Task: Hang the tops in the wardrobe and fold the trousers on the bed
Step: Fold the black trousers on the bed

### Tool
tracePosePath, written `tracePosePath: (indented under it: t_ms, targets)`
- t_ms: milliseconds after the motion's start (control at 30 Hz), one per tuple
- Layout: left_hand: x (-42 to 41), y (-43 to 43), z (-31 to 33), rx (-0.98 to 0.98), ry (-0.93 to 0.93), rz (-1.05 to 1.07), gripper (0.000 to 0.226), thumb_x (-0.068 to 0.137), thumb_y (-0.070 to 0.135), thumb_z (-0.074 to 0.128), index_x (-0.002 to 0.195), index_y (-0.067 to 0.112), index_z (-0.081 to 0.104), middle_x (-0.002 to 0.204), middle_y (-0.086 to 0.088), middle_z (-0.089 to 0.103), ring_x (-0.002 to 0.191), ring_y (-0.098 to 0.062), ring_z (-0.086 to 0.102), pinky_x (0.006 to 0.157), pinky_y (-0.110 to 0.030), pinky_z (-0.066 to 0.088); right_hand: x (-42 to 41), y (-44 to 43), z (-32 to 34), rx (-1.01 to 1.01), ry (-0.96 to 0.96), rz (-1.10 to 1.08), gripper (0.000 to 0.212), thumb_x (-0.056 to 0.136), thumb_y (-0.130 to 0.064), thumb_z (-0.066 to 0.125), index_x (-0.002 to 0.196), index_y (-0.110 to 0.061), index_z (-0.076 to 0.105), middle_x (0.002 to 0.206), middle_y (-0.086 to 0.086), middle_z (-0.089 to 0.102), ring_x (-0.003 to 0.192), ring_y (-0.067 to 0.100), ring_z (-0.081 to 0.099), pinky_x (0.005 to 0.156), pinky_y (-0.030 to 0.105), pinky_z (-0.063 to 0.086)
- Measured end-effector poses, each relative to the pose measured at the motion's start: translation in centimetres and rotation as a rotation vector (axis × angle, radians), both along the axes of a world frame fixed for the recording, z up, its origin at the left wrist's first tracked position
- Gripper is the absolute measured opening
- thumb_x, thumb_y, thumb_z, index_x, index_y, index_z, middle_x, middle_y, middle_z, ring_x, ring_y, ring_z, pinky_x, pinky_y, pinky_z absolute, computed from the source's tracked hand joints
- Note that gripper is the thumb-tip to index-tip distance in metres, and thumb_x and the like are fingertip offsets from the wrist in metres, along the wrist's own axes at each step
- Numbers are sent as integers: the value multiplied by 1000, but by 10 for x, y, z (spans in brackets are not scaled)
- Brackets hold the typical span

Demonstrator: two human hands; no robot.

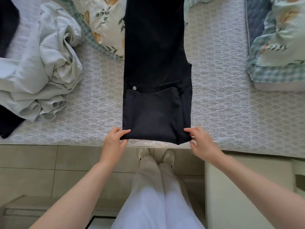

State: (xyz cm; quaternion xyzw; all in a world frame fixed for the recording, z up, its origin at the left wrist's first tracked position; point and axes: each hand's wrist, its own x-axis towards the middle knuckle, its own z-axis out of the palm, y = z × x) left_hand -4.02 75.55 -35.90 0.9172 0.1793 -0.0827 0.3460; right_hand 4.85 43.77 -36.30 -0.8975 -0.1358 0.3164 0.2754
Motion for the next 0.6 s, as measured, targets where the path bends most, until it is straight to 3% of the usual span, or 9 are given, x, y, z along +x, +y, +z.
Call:
tracePosePath:
  t_ms: [100,200,300,367,433,500,600]
  targets:
    - [1,-3,9,-27,-5,-5,32,82,-6,71,111,9,74,79,-1,49,68,-7,46,68,-8,37,-6,4,4,-23,40,81,68,90,0,56,149,-19,30,111,-4,37,100,18,50,95,36,47]
    - [1,-4,12,-35,1,-9,32,83,-5,71,112,9,74,81,-1,50,68,-8,46,68,-8,36,-8,9,5,-95,94,133,90,88,0,58,148,-48,11,115,-2,30,91,17,51,83,30,49]
    - [0,-3,11,-16,12,-49,35,83,-8,69,113,8,73,83,-2,49,68,-6,44,68,-6,35,-10,12,-9,-168,177,158,102,84,7,57,143,-58,6,136,5,20,97,23,56,76,33,55]
    - [0,-1,9,8,26,-65,35,83,-8,69,113,9,73,82,-1,49,68,-4,44,67,-7,35,-11,16,-18,-295,122,219,104,82,11,56,147,-51,4,148,10,11,115,30,48,84,34,53]
    - [-1,2,6,29,46,-93,35,83,-6,70,114,9,73,82,1,47,68,-3,44,67,-7,34,-11,22,-25,-462,-63,377,104,76,9,61,152,-36,6,152,18,10,123,35,39,94,36,47]
    - [-1,4,3,55,72,-134,36,84,-5,69,116,10,72,83,1,45,69,-7,44,68,-10,32,-11,28,-31,-543,-252,545,95,66,2,73,147,-18,26,147,21,25,117,37,44,89,38,47]
    - [1,9,-3,101,95,-173,37,84,-6,69,118,9,71,84,-2,47,74,-18,49,71,-23,38,-10,36,-40,-575,-388,683,66,56,-1,78,118,-5,57,122,18,55,101,37,56,72,41,48]
